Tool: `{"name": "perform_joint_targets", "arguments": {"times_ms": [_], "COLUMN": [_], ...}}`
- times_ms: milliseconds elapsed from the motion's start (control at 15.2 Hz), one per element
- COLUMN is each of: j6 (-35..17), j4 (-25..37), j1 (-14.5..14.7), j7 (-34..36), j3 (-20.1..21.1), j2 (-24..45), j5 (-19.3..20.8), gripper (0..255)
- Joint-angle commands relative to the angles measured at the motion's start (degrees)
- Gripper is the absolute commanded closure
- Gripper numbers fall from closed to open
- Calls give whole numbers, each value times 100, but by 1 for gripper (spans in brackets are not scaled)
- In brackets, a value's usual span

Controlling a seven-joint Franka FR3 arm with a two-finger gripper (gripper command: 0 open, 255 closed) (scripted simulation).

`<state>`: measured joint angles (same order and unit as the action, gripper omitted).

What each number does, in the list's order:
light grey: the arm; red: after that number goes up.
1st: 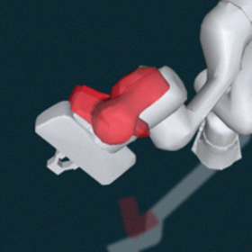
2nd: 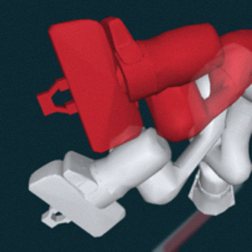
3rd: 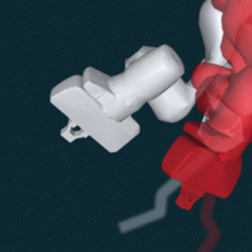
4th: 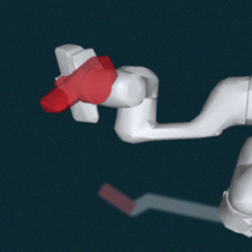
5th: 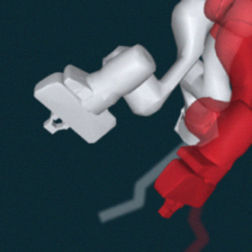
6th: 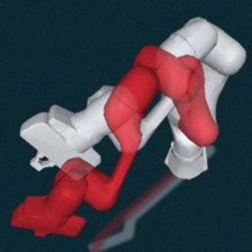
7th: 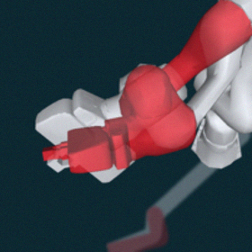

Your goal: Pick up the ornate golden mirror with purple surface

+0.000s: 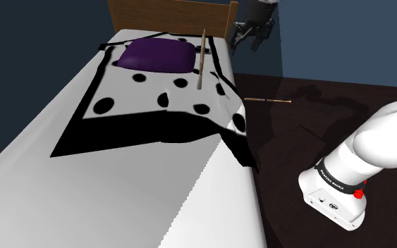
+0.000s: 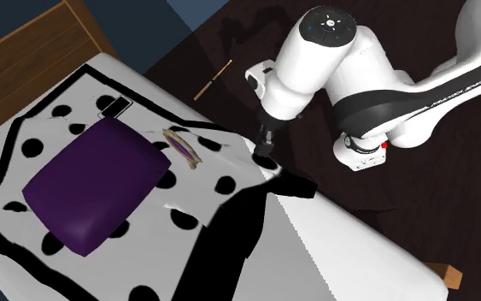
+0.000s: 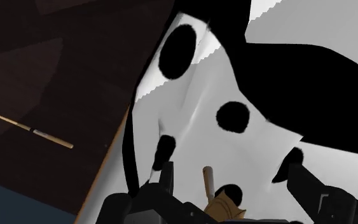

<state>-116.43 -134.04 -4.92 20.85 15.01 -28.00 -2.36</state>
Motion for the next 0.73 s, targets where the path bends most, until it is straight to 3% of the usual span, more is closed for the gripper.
{"name": "perform_joint_targets", "arguments": {"times_ms": [0,330,660], "j6": [-351,-1017,-1336], "j4": [103,606,1366], "j1": [-118,-451,-668], "j7": [347,1366,2561], "j3": [194,671,980], "j2": [369,1448,2629], "j5": [178,903,1998], "gripper": [0,0,0]}}
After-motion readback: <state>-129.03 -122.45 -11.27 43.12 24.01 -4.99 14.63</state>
